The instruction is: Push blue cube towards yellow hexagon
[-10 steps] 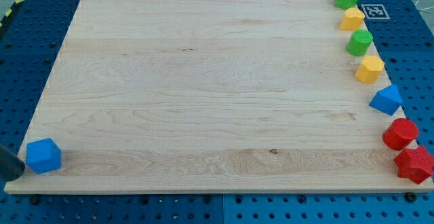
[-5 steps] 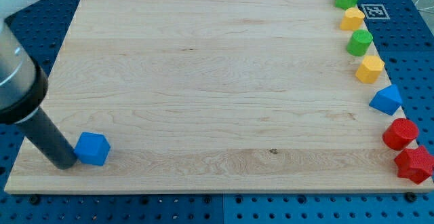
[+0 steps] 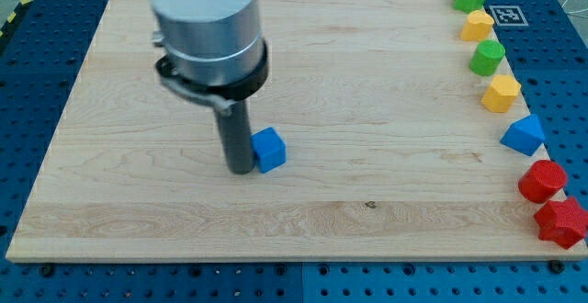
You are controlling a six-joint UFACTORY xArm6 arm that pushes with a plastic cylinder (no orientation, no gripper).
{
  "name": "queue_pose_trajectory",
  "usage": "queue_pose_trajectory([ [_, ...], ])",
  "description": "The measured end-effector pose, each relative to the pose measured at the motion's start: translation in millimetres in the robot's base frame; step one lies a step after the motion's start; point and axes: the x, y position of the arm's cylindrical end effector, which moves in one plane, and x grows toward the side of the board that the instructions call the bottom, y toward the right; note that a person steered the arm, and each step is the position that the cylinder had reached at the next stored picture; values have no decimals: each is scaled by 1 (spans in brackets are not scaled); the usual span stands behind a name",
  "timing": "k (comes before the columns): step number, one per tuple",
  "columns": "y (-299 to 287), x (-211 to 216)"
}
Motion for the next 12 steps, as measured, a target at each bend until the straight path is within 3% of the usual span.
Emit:
queue_pose_trajectory([
  [1, 9, -24],
  [3, 99, -33],
  [4, 123, -28],
  [6, 132, 21],
  [9, 193, -35],
  [12, 232, 2],
])
